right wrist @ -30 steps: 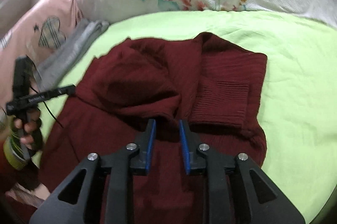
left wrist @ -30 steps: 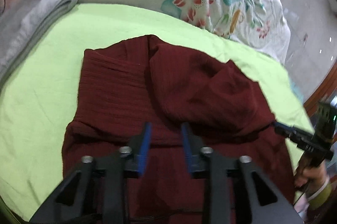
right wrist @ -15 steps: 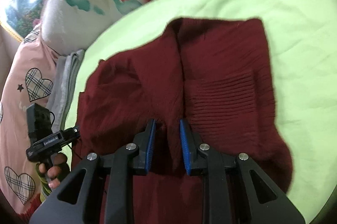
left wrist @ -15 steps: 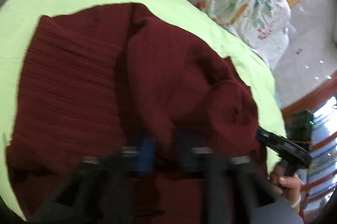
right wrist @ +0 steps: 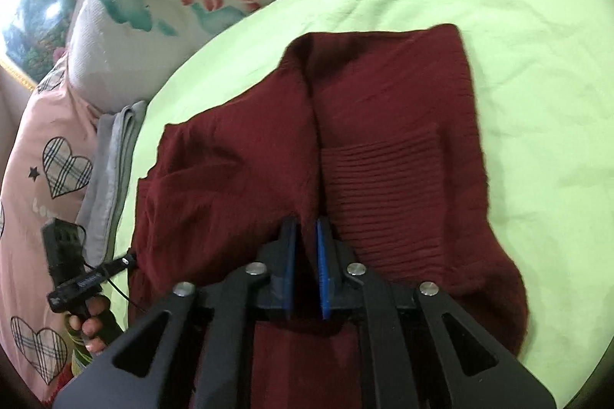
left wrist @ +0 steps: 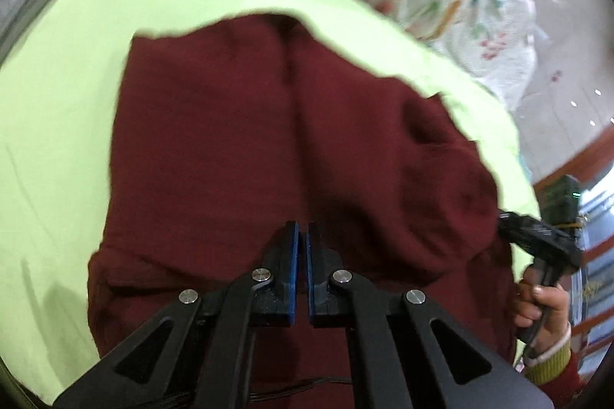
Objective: Fold large clothes
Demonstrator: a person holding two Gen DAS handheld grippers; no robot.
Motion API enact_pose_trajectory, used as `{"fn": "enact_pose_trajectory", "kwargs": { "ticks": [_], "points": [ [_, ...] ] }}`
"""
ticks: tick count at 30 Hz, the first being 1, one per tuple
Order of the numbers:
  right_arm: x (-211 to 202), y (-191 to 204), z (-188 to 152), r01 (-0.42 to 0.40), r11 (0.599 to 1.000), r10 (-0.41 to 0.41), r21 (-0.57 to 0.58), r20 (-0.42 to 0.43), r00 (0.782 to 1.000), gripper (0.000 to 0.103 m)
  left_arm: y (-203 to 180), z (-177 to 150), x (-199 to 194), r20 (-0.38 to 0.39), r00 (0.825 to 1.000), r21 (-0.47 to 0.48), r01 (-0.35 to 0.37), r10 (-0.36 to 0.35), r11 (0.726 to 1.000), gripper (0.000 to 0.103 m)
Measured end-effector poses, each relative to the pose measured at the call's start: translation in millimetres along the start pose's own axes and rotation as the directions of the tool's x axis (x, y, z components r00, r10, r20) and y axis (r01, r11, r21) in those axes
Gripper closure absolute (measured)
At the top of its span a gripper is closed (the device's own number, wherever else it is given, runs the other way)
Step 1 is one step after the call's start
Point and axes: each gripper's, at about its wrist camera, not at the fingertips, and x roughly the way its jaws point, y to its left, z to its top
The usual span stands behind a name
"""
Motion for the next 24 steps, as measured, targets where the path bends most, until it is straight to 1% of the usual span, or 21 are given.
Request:
{"fn": "enact_pose_trajectory", "kwargs": {
  "ticks": [1, 2, 4, 5, 6, 7, 8, 9, 11, 13, 14, 15, 16, 17, 18, 20, 21, 22, 23, 24],
  "points": [
    [-3.9, -0.5, -0.7, 0.006, 1.0, -0.006, 0.004, 0.006, 1.0, 0.081, 3.9, -3.1, -0.7, 0.001, 1.0, -0.012, 0.006, -0.006, 1.0, 0.103],
    [-12.2, 1.0, -1.7, 0.014, 1.0, -0.014, 0.0, 0.028, 1.0, 0.078, 4.6, -5.4, -6.4, 0.018, 0.999, -0.024, 0.03, -0.029, 0.999, 0.103],
    [-27.5, 7.4, -2.8, 0.053, 0.998, -0.051, -0.026, 0.081, 0.995, 0.077, 1.7, -9.1, -18.4, 0.045, 0.997, -0.022, 0.064, -0.063, 0.998, 0.101],
    [-36.3, 13.9, -3.7, 0.058, 0.997, -0.052, -0.047, 0.112, 0.992, 0.076, -3.6, -10.1, -24.6, 0.058, 0.995, -0.011, 0.076, -0.075, 0.997, 0.099],
    [-40.5, 19.6, -3.6, 0.045, 0.997, -0.037, -0.062, 0.128, 0.991, 0.076, -9.7, -9.8, -28.2, 0.064, 0.994, -0.001, 0.087, -0.087, 0.996, 0.094],
    [-42.7, 29.5, -4.3, 0.013, 0.996, -0.001, -0.091, 0.135, 0.991, 0.076, -17.1, -7.0, -28.8, 0.062, 0.993, 0.006, 0.101, -0.102, 0.995, 0.088],
    [-41.3, 38.1, -5.8, -0.013, 0.993, 0.028, -0.115, 0.125, 0.992, 0.076, -22.0, -5.4, -28.0, 0.057, 0.992, 0.009, 0.112, -0.113, 0.994, 0.071],
    [-38.1, 45.7, -6.8, -0.038, 0.99, 0.053, -0.136, 0.11, 0.993, 0.076, -26.1, -3.6, -26.5, 0.051, 0.992, 0.01, 0.118, -0.118, 0.993, 0.052],
    [-27.4, 64.2, -10.1, -0.07, 0.982, 0.086, -0.174, 0.087, 0.993, 0.076, -38.1, 2.2, -19.5, 0.033, 0.994, 0.003, 0.107, -0.107, 0.994, 0.034],
    [-18.0, 75.2, -12.0, -0.095, 0.977, 0.111, -0.193, 0.073, 0.991, 0.076, -43.3, 6.3, -10.0, 0.024, 0.994, -0.004, 0.104, -0.104, 0.995, 0.035],
    [-12.9, 80.8, -11.6, -0.114, 0.974, 0.129, -0.193, 0.066, 0.989, 0.076, -42.9, 6.1, -5.5, 0.02, 0.996, -0.007, 0.083, -0.083, 0.997, 0.047],
    [-10.1, 84.2, -11.4, -0.126, 0.973, 0.141, -0.192, 0.064, 0.988, 0.076, -42.4, 6.9, 0.1, 0.011, 0.999, -0.005, 0.052, -0.052, 0.999, 0.084],
    [-5.1, 87.9, -9.3, -0.143, 0.971, 0.157, -0.19, 0.062, 0.986, 0.076, -42.9, 6.9, 8.4, -0.016, 1.0, 0.003, 0.018, -0.018, 1.0, 0.102],
    [-1.8, 89.3, -9.2, -0.15, 0.97, 0.164, -0.19, 0.06, 0.985, 0.076, -40.8, 5.9, 14.1, -0.034, 0.999, 0.002, -0.009, 0.009, 1.0, 0.099],
    [3.7, 91.8, -8.0, -0.151, 0.97, 0.163, -0.19, 0.052, 0.985, 0.076, -38.0, 3.7, 13.8, -0.029, 0.999, 0.003, -0.02, 0.02, 1.0, 0.099],
    [24.1, 93.5, -13.6, -0.131, 0.977, 0.129, -0.171, -0.023, 0.991, 0.076, -33.5, -1.3, 9.3, -0.006, 0.999, 0.021, -0.035, 0.035, 0.999, 0.1],
    [39.1, 90.8, -19.0, -0.117, 0.981, 0.105, -0.156, -0.082, 0.991, 0.076, -31.1, -3.0, 6.9, 0.0, 0.999, 0.028, -0.052, 0.052, 0.998, 0.1],
    [49.9, 87.3, -26.0, -0.119, 0.982, 0.1, -0.149, -0.132, 0.986, 0.076, -28.5, -4.3, 5.8, 0.004, 0.998, 0.028, -0.059, 0.059, 0.998, 0.1],
    [64.3, 85.1, -33.6, -0.126, 0.982, 0.097, -0.141, -0.198, 0.975, 0.077, -24.6, -5.3, 4.0, 0.006, 0.998, 0.023, -0.065, 0.065, 0.998, 0.102],
    [72.9, 83.7, -39.8, -0.129, 0.982, 0.095, -0.138, -0.228, 0.969, 0.077, -21.3, -7.5, 3.5, 0.005, 0.997, 0.02, -0.074, 0.074, 0.997, 0.103]
  ]
}}
